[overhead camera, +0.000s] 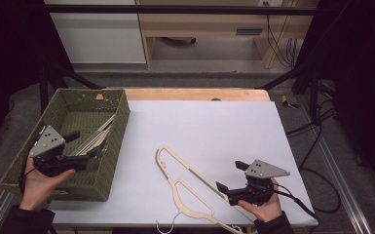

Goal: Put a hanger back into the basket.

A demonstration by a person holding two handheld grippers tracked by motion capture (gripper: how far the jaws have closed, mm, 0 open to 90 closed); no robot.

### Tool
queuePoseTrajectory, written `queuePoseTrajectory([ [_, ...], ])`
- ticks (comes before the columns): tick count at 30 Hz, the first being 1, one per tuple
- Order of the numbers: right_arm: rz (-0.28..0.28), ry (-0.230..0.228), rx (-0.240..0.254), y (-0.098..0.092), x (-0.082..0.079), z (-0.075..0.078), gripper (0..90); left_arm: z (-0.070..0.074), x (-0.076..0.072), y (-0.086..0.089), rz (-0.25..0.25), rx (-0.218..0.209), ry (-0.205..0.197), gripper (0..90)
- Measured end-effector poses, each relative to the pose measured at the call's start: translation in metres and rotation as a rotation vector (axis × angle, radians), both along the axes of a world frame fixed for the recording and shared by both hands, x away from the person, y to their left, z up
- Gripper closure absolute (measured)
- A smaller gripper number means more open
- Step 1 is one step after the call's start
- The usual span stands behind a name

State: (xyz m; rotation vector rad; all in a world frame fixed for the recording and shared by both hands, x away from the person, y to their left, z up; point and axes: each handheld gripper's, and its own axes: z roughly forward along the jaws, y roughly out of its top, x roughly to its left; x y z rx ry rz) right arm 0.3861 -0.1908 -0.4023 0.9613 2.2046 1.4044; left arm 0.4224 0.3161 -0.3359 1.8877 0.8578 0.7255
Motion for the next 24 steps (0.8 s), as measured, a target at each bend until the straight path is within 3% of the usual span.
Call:
queuePoseTrajectory([
  [4,0.015,0.006,0.000,0.003,0.000,-0.001,7.7,-0.001,-0.004,-0.022,-0.044,-0.013,-0.026,14.4],
  [13,0.044,0.017,0.004,0.010,-0.001,-0.004,7.5,-0.023,-0.014,-0.068,-0.117,-0.101,-0.005,13.1],
  [24,0.069,0.034,-0.001,0.019,-0.003,-0.008,7.2,-0.056,-0.019,-0.106,-0.175,-0.079,0.073,11.7],
])
